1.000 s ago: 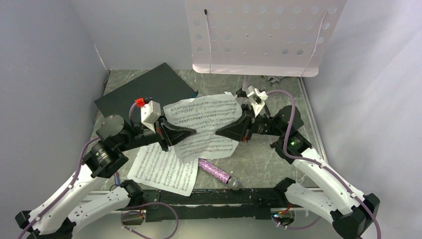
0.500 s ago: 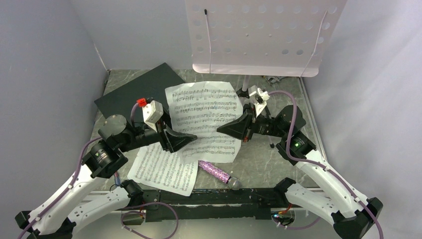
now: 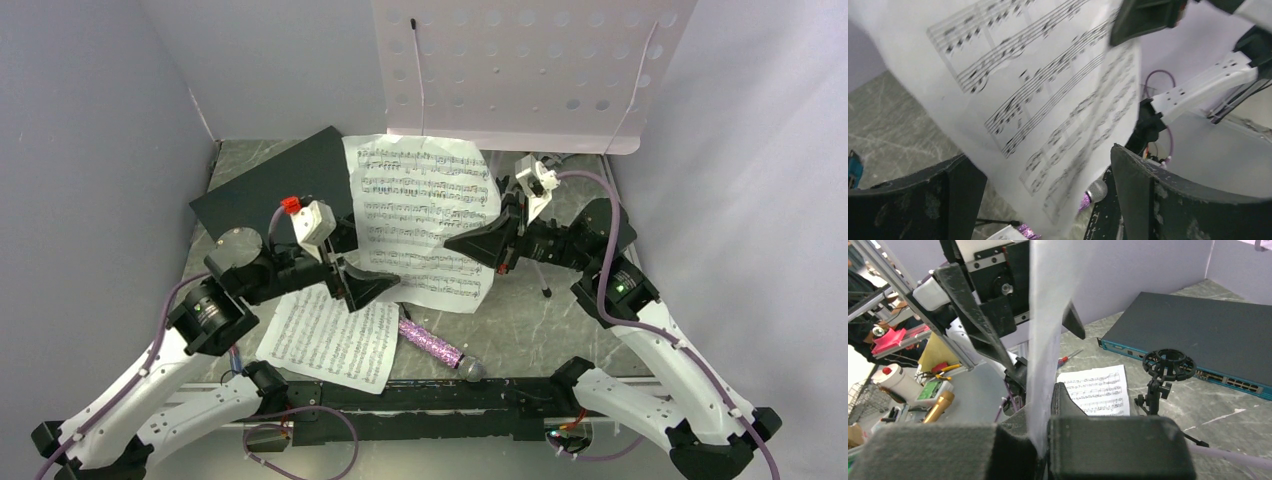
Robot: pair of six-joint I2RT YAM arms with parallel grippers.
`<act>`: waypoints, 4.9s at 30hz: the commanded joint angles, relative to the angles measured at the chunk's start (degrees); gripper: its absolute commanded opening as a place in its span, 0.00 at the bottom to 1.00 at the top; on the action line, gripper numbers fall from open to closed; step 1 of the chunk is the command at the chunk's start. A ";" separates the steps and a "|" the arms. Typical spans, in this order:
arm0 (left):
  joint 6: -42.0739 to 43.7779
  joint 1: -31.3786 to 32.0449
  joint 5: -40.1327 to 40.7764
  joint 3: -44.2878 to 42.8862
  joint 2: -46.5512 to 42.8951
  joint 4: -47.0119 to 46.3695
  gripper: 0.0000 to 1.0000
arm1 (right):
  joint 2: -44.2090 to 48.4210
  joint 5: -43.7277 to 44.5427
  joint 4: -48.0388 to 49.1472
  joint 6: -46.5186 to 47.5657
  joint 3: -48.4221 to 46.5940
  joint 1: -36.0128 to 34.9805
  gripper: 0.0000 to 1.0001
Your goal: Set up the instrument practice props
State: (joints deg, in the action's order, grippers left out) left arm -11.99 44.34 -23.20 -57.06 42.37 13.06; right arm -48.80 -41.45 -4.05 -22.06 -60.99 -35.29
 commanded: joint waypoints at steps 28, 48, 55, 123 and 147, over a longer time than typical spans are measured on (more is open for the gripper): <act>4.46 -0.05 9.75 -23.46 15.19 1.82 0.90 | -7.19 26.76 -22.51 14.59 -36.25 0.02 0.00; 2.92 -0.05 15.73 -36.23 27.33 -6.91 0.63 | -8.77 41.32 -27.40 21.58 -48.11 0.00 0.00; 4.34 -1.33 18.64 -43.39 33.34 -1.56 0.63 | -10.59 42.64 -27.52 22.74 -48.63 0.01 0.00; -9.39 -13.43 -6.33 -43.44 41.29 -21.67 0.22 | -22.88 44.42 -22.18 26.98 -56.15 0.01 0.00; -13.89 -13.41 -3.43 -33.94 36.12 -31.07 0.03 | -20.78 52.41 -17.22 24.86 -51.09 0.02 0.00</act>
State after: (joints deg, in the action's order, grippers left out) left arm -24.71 31.09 -27.44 -91.57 80.99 -15.20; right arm -71.50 8.10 -25.45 3.81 -113.36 -35.29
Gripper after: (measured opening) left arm 0.056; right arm 0.010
